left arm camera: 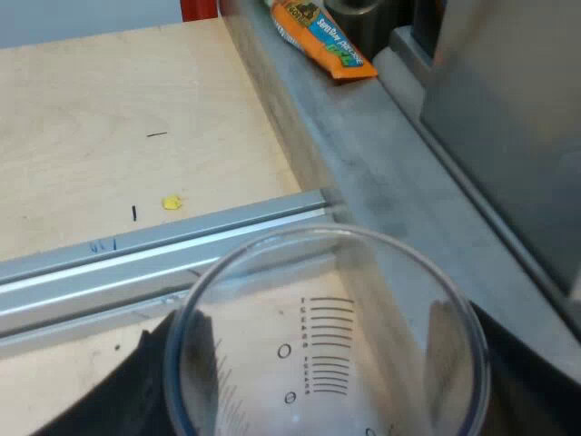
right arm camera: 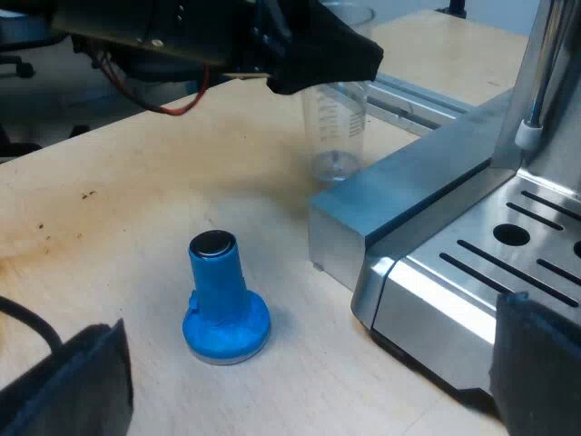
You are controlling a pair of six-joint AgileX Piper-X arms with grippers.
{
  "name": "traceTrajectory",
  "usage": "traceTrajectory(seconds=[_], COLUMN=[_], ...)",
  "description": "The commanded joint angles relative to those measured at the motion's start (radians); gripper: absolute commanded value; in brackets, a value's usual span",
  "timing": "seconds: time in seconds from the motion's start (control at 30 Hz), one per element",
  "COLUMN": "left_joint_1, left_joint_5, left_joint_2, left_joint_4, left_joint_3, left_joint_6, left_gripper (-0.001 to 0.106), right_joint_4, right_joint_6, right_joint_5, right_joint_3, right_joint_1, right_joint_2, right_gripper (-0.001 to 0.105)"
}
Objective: Pour the beans into the coffee machine
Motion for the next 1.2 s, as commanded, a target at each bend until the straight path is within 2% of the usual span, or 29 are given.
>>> traceTrajectory(seconds=[0.03,0.2,0.3,0.47,0.83,1.07,1.2], left_joint_1=[0.001,0.001,0.001,0.001,0.001,0.001,0.001], left_joint_5=[0.007,0.007,0.007,0.007,0.007,0.007,-0.006], left_joint_2=[0.043,0.095,0.097,0.097,0.097,0.09,0.077], left_joint_4=[-0.089,-0.139,-0.138,-0.138,-0.124,-0.092,0.087], left_joint_3=[-0.003,-0.003,-0.005,-0.005,-0.007,-0.009,-0.043], left_joint_6=[-0.002,-0.002,-0.002,-0.002,-0.002,-0.002,-0.002], left_gripper=[0.005,0.006,0.012,0.04,0.067,0.069,0.069], right_joint_4=[-0.014,-0.014,-0.014,-0.014,-0.014,-0.014,-0.014], right_joint_6=[-0.004,-0.004,-0.004,-0.004,-0.004,-0.004,-0.004], right_joint_5=[0.006,0.006,0.006,0.006,0.006,0.006,0.006], right_joint_3=[0.0,0.0,0.0,0.0,0.0,0.0,0.0], right_joint_1=[0.001,0.001,0.001,0.001,0.001,0.001,0.001], right_joint_2=[-0.002,-0.002,-0.002,-0.002,-0.002,-0.002,-0.002], right_gripper=[0.081,0.081,0.081,0.081,0.081,0.081,0.081])
